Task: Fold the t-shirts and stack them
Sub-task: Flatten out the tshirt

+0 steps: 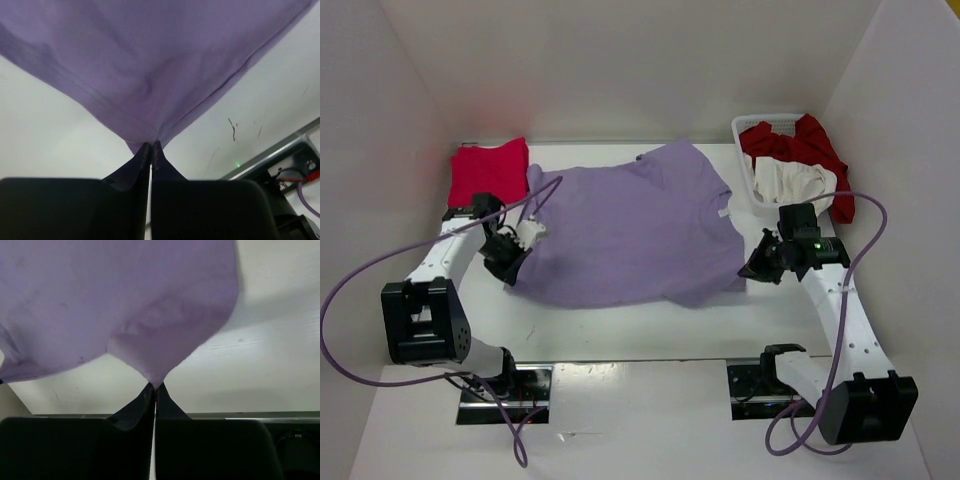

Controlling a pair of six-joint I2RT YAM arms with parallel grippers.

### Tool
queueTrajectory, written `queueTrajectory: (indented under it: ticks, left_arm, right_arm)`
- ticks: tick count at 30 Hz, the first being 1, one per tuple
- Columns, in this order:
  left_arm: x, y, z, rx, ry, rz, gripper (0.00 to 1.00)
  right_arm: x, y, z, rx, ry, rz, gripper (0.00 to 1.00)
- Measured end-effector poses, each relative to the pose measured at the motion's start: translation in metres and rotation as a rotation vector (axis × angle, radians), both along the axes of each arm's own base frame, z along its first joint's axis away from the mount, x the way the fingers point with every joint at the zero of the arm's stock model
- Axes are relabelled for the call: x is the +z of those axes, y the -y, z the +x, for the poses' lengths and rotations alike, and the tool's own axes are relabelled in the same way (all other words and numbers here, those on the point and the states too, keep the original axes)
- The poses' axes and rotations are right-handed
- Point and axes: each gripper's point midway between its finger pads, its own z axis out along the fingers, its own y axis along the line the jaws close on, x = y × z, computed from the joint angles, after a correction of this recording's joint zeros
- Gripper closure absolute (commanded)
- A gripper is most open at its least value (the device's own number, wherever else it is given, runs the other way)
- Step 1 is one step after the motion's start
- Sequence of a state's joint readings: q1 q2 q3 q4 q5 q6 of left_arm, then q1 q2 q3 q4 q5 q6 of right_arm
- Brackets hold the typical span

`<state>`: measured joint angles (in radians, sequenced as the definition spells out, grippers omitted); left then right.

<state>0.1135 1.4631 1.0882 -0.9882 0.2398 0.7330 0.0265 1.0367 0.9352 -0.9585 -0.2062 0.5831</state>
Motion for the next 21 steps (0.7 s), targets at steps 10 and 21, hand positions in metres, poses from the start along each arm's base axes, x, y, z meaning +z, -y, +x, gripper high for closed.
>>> queueTrajectory:
  ticks: [10, 21]
  left_arm:
    - [-0.029, -0.028, -0.060, 0.040, -0.180, 0.149, 1.00]
    - [-0.020, -0.040, -0.066, 0.081, -0.179, 0.213, 1.00]
  right_arm:
    - [-0.010, -0.004, -0.028, 0.014, -0.097, -0.004, 1.00]
    - [0.015, 0.006, -0.048, 0.003, -0.115, -0.097, 1.00]
